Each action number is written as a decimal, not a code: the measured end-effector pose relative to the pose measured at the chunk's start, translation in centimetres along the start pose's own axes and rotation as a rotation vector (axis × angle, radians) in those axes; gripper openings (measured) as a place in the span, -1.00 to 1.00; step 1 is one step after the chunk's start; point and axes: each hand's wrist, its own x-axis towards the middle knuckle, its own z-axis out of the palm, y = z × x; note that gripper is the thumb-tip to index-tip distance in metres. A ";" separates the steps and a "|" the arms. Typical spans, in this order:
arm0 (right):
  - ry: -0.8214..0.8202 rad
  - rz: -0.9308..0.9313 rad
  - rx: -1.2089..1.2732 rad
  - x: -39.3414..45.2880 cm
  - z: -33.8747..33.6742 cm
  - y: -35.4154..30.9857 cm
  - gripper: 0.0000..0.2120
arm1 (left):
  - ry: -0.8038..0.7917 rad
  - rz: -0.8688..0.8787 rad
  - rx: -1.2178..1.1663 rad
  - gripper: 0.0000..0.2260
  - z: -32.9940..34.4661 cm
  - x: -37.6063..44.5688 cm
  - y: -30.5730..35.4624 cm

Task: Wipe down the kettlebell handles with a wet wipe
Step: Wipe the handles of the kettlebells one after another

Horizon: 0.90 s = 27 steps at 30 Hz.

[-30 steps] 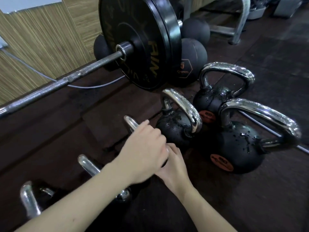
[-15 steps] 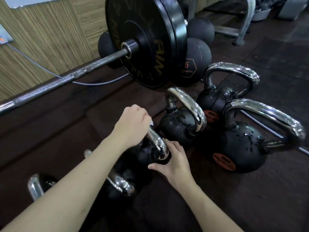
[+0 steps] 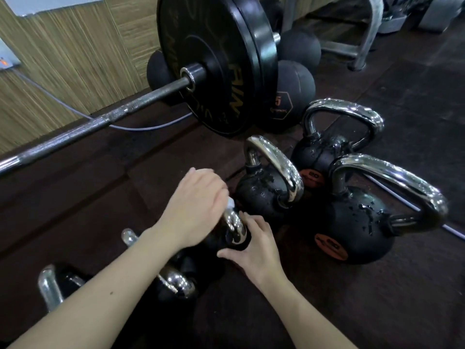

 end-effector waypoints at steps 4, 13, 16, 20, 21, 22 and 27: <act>-0.030 0.020 -0.027 0.2 -0.3 -0.1 -0.01 | 0.021 -0.034 0.083 -0.71 -0.1 0.8 -1.0; 0.029 0.029 0.002 0.4 0.6 0.4 -0.17 | -0.085 0.136 -0.220 -0.63 -1.6 -1.6 1.2; -0.039 0.035 -0.013 0.7 0.3 0.6 0.04 | -0.084 -0.036 -0.398 -0.60 -1.5 -0.1 -2.3; -0.106 0.032 -0.001 0.5 -0.1 1.1 0.00 | -0.146 -0.376 -0.648 -0.65 -1.8 2.0 -4.2; -0.109 0.002 -0.021 0.3 -0.3 1.3 -0.07 | -0.166 -0.426 -0.664 -0.64 -2.1 2.8 -4.3; -0.089 -0.031 -0.040 0.2 -0.7 1.6 -0.19 | -0.167 -0.500 -0.687 -0.63 -2.4 3.7 -4.3; 0.203 -0.003 -0.026 -0.3 -4.6 4.1 -0.62 | 0.016 -0.810 -0.695 -0.59 -3.6 9.3 -3.8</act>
